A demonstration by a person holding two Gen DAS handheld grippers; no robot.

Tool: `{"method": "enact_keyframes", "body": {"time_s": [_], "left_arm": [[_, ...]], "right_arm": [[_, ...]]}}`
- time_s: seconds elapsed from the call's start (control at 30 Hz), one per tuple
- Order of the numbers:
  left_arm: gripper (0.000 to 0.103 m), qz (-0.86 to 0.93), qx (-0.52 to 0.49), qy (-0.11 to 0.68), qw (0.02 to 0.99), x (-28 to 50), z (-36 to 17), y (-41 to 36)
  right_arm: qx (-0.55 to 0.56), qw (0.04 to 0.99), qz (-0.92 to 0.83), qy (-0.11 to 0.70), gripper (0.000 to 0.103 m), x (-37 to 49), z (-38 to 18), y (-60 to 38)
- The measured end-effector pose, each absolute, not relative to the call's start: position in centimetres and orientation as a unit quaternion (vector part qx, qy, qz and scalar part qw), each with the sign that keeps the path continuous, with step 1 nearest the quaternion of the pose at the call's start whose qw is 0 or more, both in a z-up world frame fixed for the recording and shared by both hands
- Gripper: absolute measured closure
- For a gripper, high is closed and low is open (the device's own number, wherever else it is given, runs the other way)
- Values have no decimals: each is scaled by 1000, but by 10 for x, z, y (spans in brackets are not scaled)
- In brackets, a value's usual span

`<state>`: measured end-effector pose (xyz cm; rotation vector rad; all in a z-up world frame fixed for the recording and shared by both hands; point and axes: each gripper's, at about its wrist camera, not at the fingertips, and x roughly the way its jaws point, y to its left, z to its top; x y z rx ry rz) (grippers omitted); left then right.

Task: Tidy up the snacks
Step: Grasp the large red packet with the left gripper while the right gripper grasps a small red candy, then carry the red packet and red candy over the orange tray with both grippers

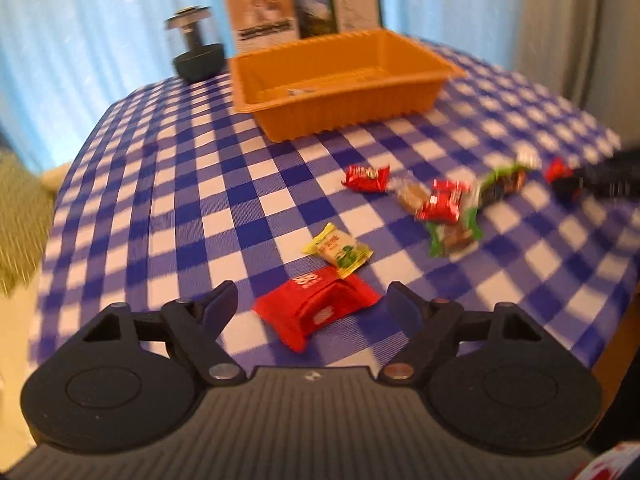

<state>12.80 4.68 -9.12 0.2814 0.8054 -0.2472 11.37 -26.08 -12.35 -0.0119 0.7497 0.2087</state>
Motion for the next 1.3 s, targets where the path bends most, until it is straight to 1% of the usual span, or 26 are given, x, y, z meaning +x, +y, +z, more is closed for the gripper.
{"method": "enact_keyframes", "body": {"time_s": [0.07,0.1,0.17,0.23,0.3,0.37,0.43,0.57,0.6,0.63,0.8,1.03,1.3], "left_arm": [[27,-134,153,402,893,134,-94,49],[33,-136,159,405,890,137,-95,50],[35,-143,171,411,884,143,-98,51],[40,-156,180,419,876,148,-101,52],[41,-171,185,432,866,153,-104,51],[46,-182,178,437,862,157,-104,52],[59,-194,171,444,858,159,-104,52],[68,-203,174,450,852,163,-102,47],[73,-203,168,453,851,163,-102,47],[76,-200,160,457,852,164,-101,47],[79,-180,138,462,857,160,-98,43],[79,-153,76,447,878,145,-83,44],[79,-134,58,424,894,140,-64,31]], "right_arm": [[-4,926,101,365,78,114,-123,-261],[-2,926,101,364,79,115,-123,-261],[0,926,101,363,79,115,-123,-260],[0,927,100,363,79,116,-123,-260],[1,926,100,363,78,116,-124,-259],[3,926,100,364,79,117,-124,-259],[6,925,101,366,78,117,-125,-259],[8,925,103,367,78,118,-125,-257],[9,925,104,366,78,118,-125,-256],[9,925,104,366,78,118,-125,-256],[11,926,104,363,79,115,-124,-254],[27,930,103,352,79,113,-117,-257],[37,936,101,335,79,109,-104,-253]]}}
